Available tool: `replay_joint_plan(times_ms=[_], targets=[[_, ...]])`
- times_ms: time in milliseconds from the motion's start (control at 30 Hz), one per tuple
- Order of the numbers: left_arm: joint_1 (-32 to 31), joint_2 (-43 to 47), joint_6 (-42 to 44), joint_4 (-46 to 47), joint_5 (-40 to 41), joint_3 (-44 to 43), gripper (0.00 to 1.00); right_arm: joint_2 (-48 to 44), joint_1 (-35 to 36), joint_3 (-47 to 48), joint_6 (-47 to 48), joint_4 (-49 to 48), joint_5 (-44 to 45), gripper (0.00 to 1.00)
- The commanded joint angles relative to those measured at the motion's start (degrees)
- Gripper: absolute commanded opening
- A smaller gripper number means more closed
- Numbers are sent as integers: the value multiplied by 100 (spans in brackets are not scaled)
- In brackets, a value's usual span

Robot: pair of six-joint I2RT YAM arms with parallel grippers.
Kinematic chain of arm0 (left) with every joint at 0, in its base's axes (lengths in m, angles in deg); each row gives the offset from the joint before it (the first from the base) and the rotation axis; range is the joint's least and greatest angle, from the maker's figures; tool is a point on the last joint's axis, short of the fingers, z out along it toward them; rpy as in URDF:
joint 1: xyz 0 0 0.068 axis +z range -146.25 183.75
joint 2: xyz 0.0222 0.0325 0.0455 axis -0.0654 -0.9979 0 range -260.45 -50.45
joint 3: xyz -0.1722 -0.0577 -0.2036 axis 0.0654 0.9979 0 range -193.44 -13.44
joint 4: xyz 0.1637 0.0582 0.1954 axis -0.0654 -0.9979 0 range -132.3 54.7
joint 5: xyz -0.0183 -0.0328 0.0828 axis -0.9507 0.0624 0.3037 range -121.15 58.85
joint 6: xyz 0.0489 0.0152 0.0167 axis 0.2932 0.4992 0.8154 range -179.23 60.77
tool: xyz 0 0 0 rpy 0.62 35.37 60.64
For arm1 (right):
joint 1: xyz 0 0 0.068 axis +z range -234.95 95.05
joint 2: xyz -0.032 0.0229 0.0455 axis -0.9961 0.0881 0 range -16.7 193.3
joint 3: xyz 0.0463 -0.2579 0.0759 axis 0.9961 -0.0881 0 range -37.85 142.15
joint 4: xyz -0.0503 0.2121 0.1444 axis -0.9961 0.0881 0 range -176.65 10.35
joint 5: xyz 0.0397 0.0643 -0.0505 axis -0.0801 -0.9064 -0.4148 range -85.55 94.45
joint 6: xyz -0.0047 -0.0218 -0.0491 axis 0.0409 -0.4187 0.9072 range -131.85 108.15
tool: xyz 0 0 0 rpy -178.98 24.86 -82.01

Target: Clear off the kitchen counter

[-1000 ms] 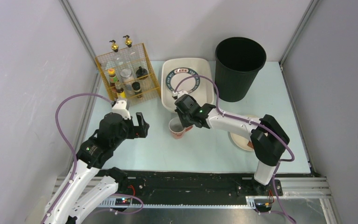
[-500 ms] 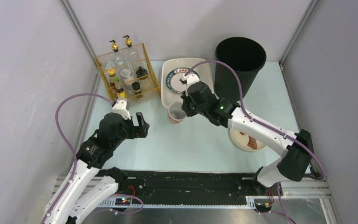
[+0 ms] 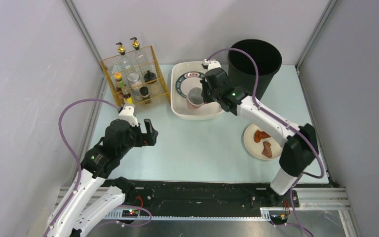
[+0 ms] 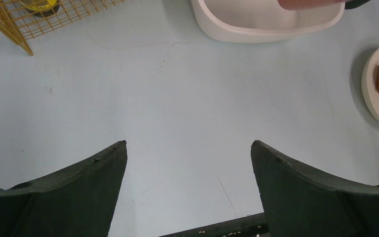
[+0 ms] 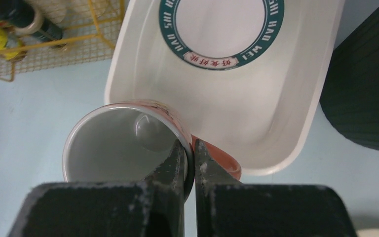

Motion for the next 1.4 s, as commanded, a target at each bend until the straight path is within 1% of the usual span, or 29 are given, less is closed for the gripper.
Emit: replay_joint_plan(times_ms=[0,400,700,867,1133,1267,1300,1333,1367], targets=[[-23,22,-33,42,48,-1,98,545,-137,822,-58,-447,-59,0],[-18,16,-29,33,48,-3,98,2013,-165,2088,146,38,-249,0],[-18,4,-26,44,15,2,98,2939,-15,3080,256,669,-287,0],[-18,11,-17,45,1,-9,98,3266,59,3331,302,916,-217,0],[-18,17,-10,44,-4,-6,98,3498,86,3399,236,1112,-355,0],[-18,17,-14,42,-1,-4,98,3548,78,3411,209,1176,-373,9],[-18,20,-15,40,10,-4,98,3547,73,3411,189,1184,-372,15],[-23,21,-19,43,11,-3,98,3527,72,3404,180,1207,-359,20],[-22,17,-24,44,11,-3,98,3494,80,3399,162,1215,-356,28]])
